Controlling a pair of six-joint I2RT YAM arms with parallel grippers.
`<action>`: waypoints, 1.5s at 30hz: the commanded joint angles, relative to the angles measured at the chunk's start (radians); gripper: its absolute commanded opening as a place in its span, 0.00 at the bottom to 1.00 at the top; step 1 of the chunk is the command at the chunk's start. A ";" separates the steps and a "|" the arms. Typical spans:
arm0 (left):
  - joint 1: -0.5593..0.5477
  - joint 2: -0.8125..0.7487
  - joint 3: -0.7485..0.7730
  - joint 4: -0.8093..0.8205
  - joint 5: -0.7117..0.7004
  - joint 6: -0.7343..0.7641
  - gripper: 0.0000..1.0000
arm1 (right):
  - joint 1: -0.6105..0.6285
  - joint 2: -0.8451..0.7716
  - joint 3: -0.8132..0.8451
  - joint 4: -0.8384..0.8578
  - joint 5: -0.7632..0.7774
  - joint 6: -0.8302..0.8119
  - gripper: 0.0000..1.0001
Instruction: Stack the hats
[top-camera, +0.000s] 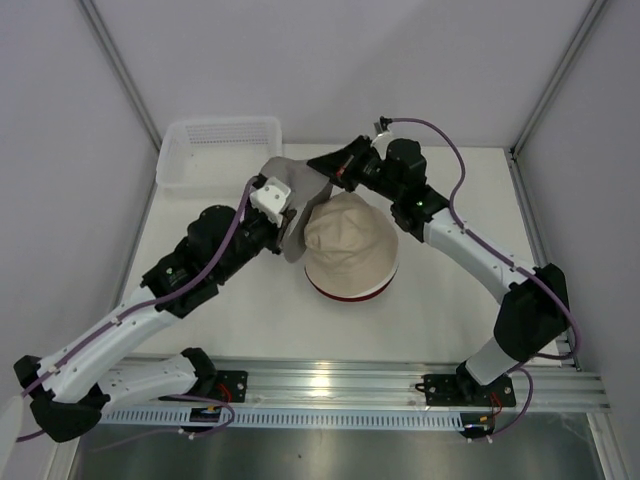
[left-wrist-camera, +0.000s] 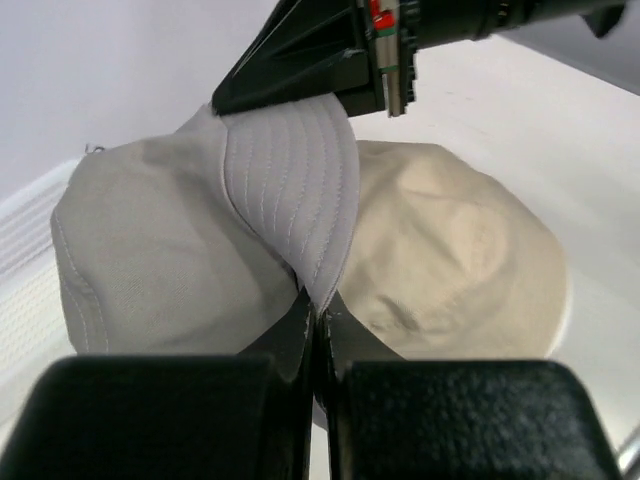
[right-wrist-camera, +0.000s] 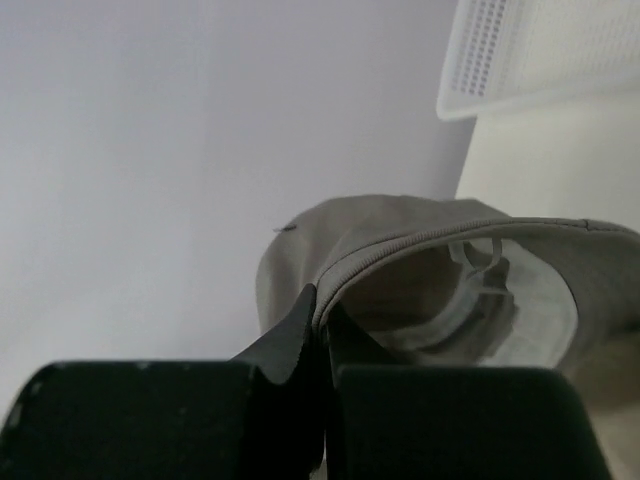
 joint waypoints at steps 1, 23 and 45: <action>-0.065 -0.096 -0.029 0.030 0.146 0.083 0.01 | -0.041 -0.127 -0.051 -0.077 -0.020 -0.185 0.00; -0.349 0.203 0.023 -0.145 0.183 0.165 0.01 | -0.162 -0.739 -0.557 -0.433 0.250 -0.335 0.08; -0.364 0.261 -0.035 0.025 -0.076 -0.088 0.84 | -0.219 -0.836 -0.638 -0.419 0.199 -0.351 0.00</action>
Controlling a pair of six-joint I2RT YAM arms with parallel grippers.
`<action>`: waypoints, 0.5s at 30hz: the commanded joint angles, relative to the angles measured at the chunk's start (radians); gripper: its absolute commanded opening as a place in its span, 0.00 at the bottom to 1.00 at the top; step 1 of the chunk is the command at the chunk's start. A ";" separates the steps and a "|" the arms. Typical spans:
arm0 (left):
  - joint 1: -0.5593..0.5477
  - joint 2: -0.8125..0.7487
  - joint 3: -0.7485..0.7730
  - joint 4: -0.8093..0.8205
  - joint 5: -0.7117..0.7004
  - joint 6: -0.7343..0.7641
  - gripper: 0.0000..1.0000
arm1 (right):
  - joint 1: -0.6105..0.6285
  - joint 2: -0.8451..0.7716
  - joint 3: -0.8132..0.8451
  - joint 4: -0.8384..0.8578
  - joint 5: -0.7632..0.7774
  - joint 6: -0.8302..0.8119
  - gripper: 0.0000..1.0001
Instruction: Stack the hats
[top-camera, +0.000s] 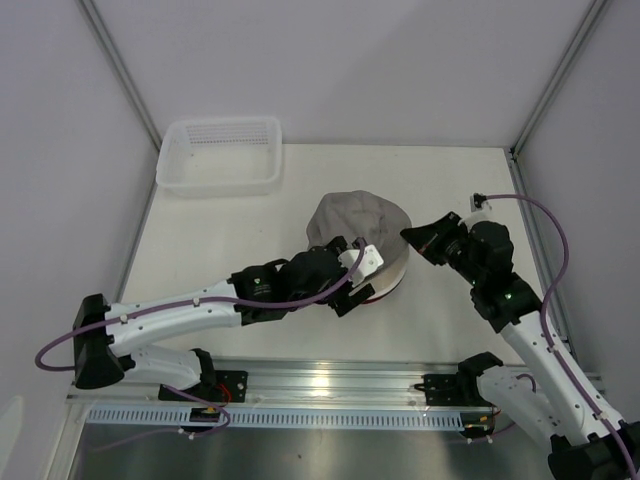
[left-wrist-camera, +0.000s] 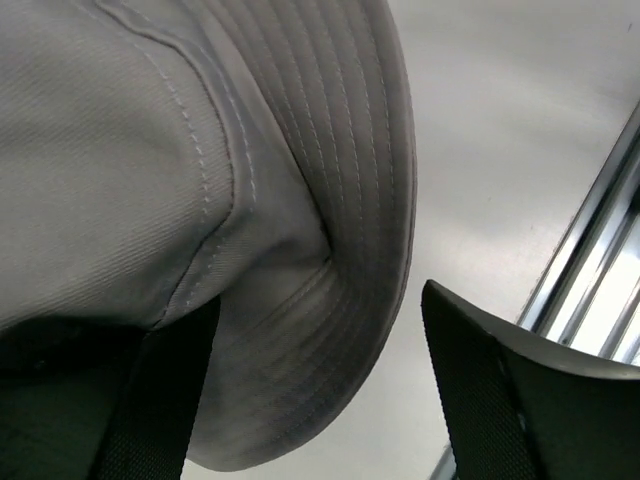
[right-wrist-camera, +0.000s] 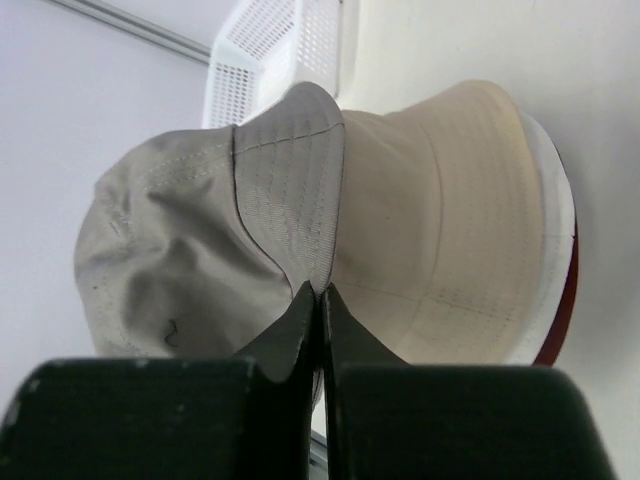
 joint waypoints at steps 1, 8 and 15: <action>-0.007 -0.048 0.006 0.060 -0.072 -0.097 0.86 | -0.011 -0.019 -0.023 0.072 0.015 0.000 0.00; 0.001 -0.270 -0.008 0.074 -0.120 -0.239 0.99 | -0.045 0.010 -0.083 0.193 -0.014 -0.047 0.00; 0.172 -0.490 -0.056 -0.067 -0.247 -0.755 0.99 | -0.078 0.010 -0.185 0.343 -0.060 -0.093 0.00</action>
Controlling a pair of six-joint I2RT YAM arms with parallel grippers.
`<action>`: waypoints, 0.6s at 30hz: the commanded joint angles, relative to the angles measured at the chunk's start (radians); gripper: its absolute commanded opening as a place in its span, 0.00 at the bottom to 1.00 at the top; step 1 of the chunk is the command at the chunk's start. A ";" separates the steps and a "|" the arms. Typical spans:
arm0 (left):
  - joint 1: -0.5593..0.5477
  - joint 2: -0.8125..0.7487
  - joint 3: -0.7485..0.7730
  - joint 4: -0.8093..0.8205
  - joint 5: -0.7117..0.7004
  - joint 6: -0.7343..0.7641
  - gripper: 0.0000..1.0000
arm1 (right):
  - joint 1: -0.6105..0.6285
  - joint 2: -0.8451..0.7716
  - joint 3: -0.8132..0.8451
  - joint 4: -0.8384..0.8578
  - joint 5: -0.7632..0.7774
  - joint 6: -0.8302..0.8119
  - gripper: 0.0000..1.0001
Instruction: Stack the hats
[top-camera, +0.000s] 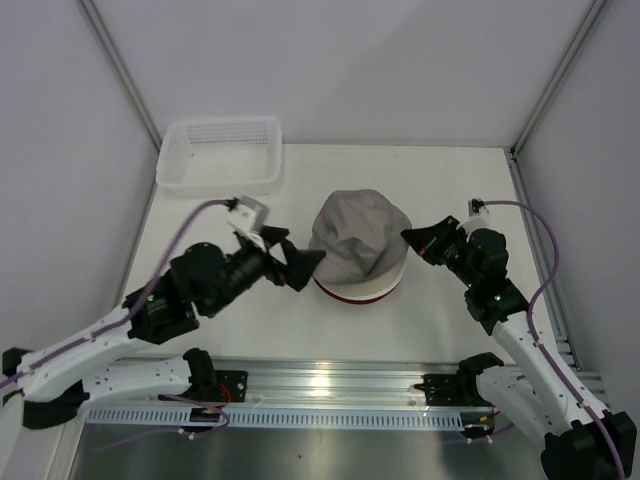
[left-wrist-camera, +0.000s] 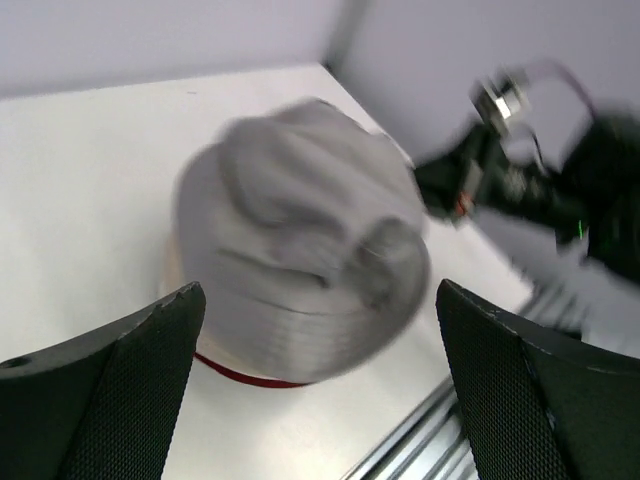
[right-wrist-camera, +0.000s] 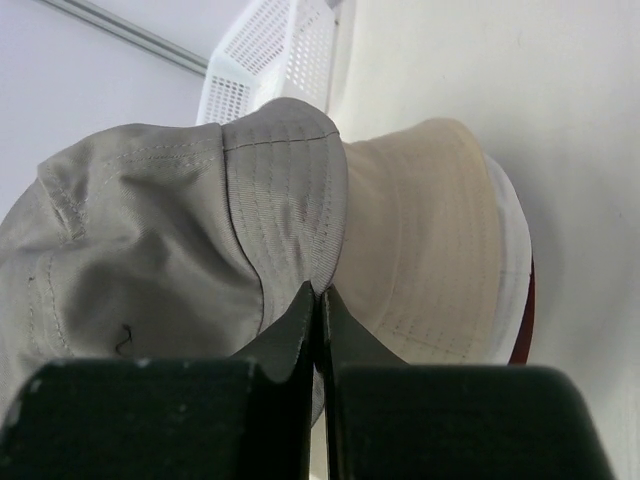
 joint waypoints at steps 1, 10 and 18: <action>0.176 -0.088 -0.070 -0.091 -0.032 -0.456 0.99 | -0.012 -0.015 -0.061 0.133 0.003 -0.056 0.00; 0.497 -0.223 -0.533 0.297 0.243 -0.922 0.88 | -0.012 -0.104 -0.201 0.308 0.029 -0.030 0.00; 0.515 -0.097 -0.618 0.649 0.416 -1.108 0.84 | -0.014 -0.199 -0.201 0.248 0.078 -0.034 0.00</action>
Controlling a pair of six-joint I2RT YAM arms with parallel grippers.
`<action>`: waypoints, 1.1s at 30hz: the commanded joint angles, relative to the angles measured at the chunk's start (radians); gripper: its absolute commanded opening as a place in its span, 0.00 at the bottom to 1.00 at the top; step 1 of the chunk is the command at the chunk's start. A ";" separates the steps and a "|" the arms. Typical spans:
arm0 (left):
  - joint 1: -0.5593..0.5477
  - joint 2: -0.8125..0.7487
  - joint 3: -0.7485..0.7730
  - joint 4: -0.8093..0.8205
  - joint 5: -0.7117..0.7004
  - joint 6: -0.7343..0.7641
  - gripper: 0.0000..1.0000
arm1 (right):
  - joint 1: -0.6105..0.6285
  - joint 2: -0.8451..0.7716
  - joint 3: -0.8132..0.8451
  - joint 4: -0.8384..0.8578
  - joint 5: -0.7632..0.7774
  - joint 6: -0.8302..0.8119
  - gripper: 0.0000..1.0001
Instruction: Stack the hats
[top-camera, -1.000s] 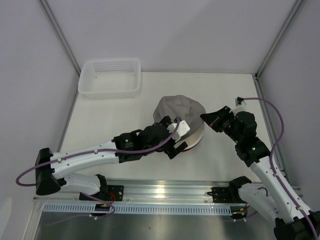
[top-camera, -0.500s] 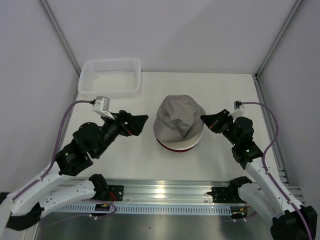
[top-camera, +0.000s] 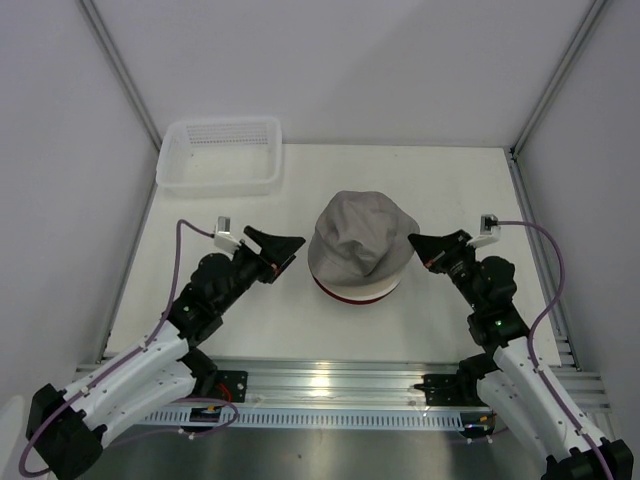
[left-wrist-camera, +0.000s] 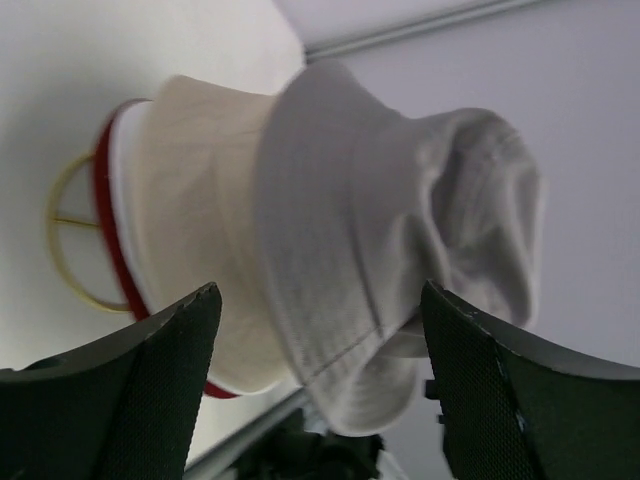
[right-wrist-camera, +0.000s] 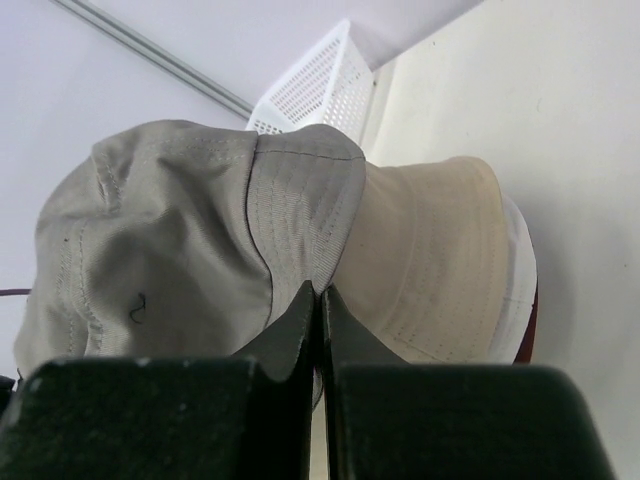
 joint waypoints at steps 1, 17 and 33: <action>0.009 0.046 -0.018 0.274 0.117 -0.137 0.83 | -0.005 -0.034 -0.003 0.015 0.053 -0.017 0.00; -0.012 0.129 -0.020 0.204 0.106 -0.204 0.69 | -0.005 -0.010 -0.003 0.044 0.049 0.014 0.00; -0.032 0.149 -0.084 0.402 0.048 -0.175 0.48 | -0.002 0.043 0.042 0.001 0.023 0.025 0.00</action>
